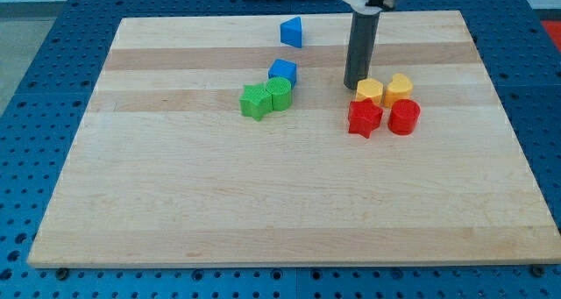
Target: Push the yellow heart towards the blue triangle
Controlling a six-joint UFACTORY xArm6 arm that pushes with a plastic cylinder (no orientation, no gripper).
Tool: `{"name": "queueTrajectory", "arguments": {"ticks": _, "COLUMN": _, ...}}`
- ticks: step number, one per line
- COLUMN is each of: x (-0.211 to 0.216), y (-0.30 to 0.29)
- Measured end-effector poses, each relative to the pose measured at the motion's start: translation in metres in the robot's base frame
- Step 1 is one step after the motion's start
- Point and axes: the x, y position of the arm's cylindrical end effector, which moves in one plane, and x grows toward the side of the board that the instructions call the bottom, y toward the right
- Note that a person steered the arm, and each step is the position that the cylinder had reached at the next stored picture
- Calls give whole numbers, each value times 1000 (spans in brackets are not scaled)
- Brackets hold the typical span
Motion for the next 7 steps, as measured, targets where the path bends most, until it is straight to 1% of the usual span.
{"name": "queueTrajectory", "arguments": {"ticks": 1, "x": 0, "y": 0}}
{"name": "queueTrajectory", "arguments": {"ticks": 2, "x": -12, "y": 0}}
{"name": "queueTrajectory", "arguments": {"ticks": 3, "x": -49, "y": 37}}
{"name": "queueTrajectory", "arguments": {"ticks": 4, "x": -47, "y": 88}}
{"name": "queueTrajectory", "arguments": {"ticks": 5, "x": -21, "y": 122}}
{"name": "queueTrajectory", "arguments": {"ticks": 6, "x": -5, "y": 122}}
{"name": "queueTrajectory", "arguments": {"ticks": 7, "x": 1, "y": 101}}
